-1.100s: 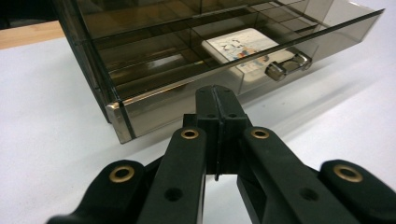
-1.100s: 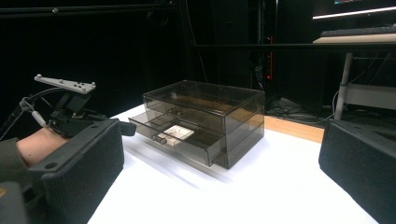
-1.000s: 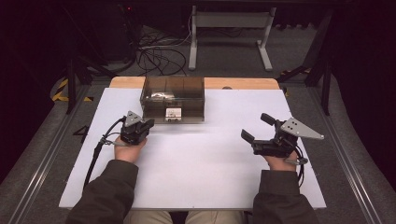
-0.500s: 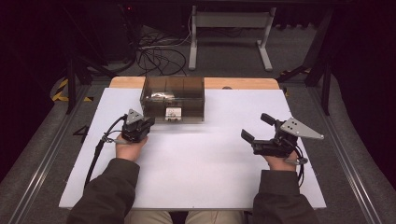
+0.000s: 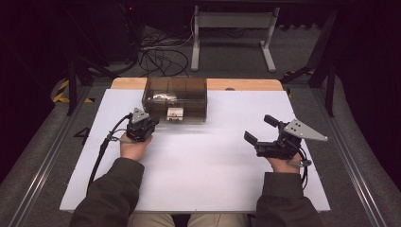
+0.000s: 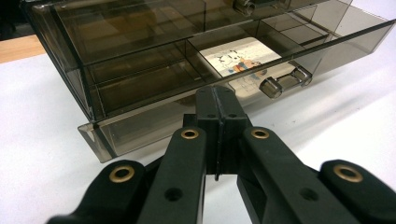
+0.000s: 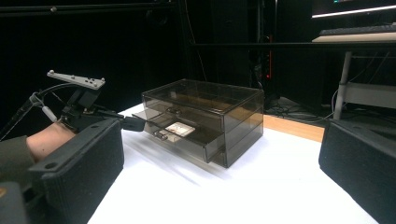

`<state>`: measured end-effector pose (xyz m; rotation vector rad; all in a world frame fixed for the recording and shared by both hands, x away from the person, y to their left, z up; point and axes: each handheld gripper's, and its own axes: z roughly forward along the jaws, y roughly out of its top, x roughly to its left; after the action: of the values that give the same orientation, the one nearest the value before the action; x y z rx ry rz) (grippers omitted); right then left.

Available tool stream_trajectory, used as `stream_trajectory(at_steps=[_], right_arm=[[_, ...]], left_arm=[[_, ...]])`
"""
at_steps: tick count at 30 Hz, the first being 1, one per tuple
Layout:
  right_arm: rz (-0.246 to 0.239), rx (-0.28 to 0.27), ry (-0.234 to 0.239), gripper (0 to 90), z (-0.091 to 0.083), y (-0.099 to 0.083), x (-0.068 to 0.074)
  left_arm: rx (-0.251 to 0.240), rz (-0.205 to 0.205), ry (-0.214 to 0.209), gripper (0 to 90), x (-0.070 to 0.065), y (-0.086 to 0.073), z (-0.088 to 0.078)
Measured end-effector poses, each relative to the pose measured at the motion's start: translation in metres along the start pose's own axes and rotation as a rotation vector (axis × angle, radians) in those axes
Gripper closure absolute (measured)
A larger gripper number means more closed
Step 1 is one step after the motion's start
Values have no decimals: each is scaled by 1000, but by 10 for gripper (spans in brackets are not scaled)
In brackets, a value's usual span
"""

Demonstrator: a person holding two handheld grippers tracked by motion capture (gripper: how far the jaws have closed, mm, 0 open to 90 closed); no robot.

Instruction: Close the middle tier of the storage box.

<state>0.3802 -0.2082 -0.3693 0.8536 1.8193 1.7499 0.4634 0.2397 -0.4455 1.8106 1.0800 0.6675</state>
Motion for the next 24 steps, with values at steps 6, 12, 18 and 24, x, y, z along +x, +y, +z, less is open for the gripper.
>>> stream_trajectory(at_steps=[6, 12, 18, 24], right_arm=[[0, 1, -1, 6, 0, 0, 0], [0, 1, -2, 7, 0, 0, 0], [1, 2, -4, 7, 0, 0, 0], [1, 3, -3, 7, 0, 0, 0]], left_arm=[[-1, -4, 4, 900, 2, 0, 2], [-2, -14, 10, 900, 4, 0, 4], [-3, -16, 16, 900, 5, 1, 6], [-10, -14, 16, 900, 3, 5, 9]])
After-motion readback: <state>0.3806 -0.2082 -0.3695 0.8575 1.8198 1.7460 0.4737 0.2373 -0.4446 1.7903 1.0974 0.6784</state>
